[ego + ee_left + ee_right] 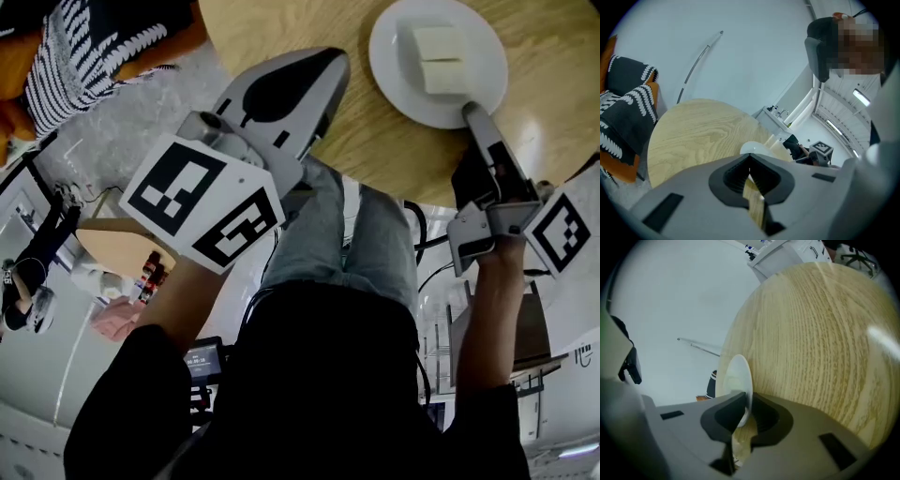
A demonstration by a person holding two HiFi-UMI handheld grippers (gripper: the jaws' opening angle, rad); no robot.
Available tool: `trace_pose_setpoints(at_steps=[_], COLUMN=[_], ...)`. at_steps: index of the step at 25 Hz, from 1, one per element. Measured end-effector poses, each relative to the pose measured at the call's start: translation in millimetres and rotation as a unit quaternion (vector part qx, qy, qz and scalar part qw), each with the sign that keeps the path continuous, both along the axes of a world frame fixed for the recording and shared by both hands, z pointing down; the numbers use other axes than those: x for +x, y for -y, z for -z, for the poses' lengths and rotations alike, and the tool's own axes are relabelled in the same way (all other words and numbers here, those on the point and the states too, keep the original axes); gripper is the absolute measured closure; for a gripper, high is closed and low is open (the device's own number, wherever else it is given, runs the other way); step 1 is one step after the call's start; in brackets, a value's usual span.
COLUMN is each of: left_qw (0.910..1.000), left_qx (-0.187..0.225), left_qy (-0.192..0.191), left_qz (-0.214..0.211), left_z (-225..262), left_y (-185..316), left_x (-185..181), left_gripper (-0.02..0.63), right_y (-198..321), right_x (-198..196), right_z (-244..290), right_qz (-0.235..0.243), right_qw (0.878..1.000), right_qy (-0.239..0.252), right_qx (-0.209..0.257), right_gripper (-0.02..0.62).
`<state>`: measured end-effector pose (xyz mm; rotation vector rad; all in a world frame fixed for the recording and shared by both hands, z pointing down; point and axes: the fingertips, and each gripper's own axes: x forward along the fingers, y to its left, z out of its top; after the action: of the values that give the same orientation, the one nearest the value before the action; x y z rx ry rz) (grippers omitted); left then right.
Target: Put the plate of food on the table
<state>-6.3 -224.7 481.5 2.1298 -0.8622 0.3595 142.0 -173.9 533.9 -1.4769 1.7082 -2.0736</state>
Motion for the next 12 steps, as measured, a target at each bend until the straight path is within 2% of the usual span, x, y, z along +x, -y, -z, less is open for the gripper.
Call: trace_pose_setpoints(at_steps=[6,12], left_qw=[0.9999,0.9999], left_qx=[0.010,0.011], left_qy=[0.000,0.005], left_qz=[-0.006,-0.007], left_z=[13.5,19.2], left_y=[4.1,5.2], left_x=[3.5,2.6], left_gripper=[0.601,0.601], right_y=[0.6,3.4], right_x=[-0.2,-4.1], right_z=[0.5,1.7], right_qz=[0.010,0.051], right_qw=[1.000,0.997], right_qy=[-0.024,-0.058], right_qx=[-0.008,0.003], right_gripper=[0.553,0.534])
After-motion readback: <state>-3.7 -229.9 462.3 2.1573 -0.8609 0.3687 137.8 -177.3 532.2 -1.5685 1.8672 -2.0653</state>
